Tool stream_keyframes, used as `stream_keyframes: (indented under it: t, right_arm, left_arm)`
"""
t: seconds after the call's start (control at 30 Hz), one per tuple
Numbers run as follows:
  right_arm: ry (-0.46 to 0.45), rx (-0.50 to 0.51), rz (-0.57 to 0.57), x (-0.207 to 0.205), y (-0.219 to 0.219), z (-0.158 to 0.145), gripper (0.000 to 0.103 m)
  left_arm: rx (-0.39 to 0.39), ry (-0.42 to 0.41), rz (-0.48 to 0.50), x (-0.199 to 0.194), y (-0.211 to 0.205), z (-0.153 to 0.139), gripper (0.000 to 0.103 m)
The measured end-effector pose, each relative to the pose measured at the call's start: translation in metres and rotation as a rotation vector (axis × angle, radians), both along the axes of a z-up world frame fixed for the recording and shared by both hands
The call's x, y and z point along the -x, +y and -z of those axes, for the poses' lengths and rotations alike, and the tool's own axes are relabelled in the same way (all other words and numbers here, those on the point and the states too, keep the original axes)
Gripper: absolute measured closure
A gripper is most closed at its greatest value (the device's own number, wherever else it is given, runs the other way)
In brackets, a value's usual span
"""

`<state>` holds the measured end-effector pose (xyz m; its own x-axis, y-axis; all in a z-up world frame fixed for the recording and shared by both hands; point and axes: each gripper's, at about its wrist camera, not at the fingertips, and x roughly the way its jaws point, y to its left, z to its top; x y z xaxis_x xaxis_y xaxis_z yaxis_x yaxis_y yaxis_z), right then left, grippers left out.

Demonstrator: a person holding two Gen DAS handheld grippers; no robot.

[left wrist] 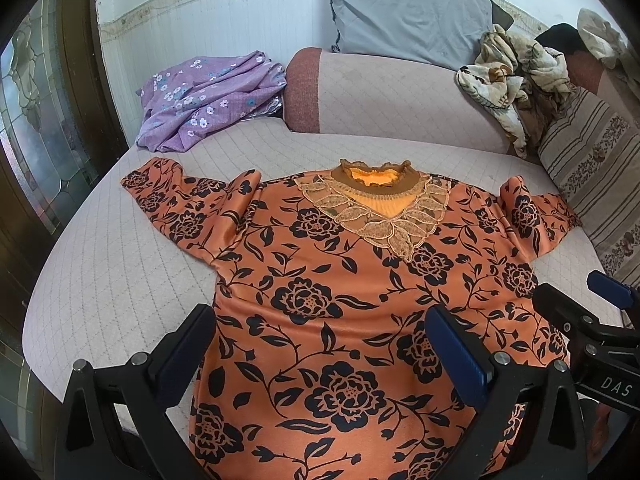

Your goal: Fold small clothes

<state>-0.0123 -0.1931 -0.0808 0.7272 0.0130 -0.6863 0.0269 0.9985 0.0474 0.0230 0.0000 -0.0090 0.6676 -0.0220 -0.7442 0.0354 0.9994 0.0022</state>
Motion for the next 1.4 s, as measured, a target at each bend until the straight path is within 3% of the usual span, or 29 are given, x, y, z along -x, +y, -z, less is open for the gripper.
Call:
stream_keyframes:
  t: [0.17,0.33,0.53,0.7,0.83,0.93,1.03,1.07,1.13,1.17,1.2,1.27,1.4]
  right_arm:
    - [0.018,-0.073,-0.023,-0.005,-0.016,0.007,0.000]
    - [0.015,-0.232,0.056,-0.006,-0.090,0.015,0.000]
    - [-0.024,-0.540,0.338,-0.035,-0.265,0.050,0.001]
    - [-0.019,-0.747,0.569,-0.083,-0.387,0.093,0.017]
    - [-0.038,-0.762,0.629,-0.129,-0.428,0.103,0.017]
    - [-0.036,-0.779,0.665,-0.159,-0.444,0.113,0.017]
    - [0.025,-0.763,0.713,-0.180,-0.452,0.130,0.017]
    - [0.004,-0.745,0.729,-0.182,-0.454,0.130,0.020]
    - [0.046,-0.680,0.756,-0.192,-0.454,0.127,0.042]
    - [0.077,-0.630,0.768,-0.197,-0.455,0.124,0.075]
    - [0.098,-0.606,0.775,-0.200,-0.458,0.120,0.096]
    - [0.076,-0.609,0.763,-0.202,-0.458,0.103,0.096]
    - [-0.092,-0.564,0.586,-0.213,-0.419,0.018,0.096]
  left_arm:
    - [0.049,0.038,-0.040,-0.013,0.026,0.012,0.000]
    - [0.073,0.094,-0.280,-0.048,0.116,0.043,0.000]
    - [0.049,0.139,-0.567,-0.081,0.221,0.088,0.000]
    - [0.002,0.140,-0.645,-0.094,0.247,0.113,0.000]
    - [0.022,0.162,-0.673,-0.099,0.259,0.137,0.000]
    - [0.022,0.144,-0.684,-0.101,0.260,0.136,0.000]
    - [0.033,0.135,-0.688,-0.103,0.262,0.138,0.000]
    - [0.029,0.134,-0.688,-0.103,0.261,0.138,0.000]
    - [0.020,0.130,-0.692,-0.104,0.260,0.138,0.000]
    - [0.018,0.129,-0.692,-0.103,0.260,0.138,0.000]
    - [0.018,0.128,-0.692,-0.102,0.260,0.138,0.000]
    - [0.022,0.126,-0.692,-0.101,0.260,0.138,0.000]
    - [0.024,0.124,-0.691,-0.101,0.261,0.137,0.000]
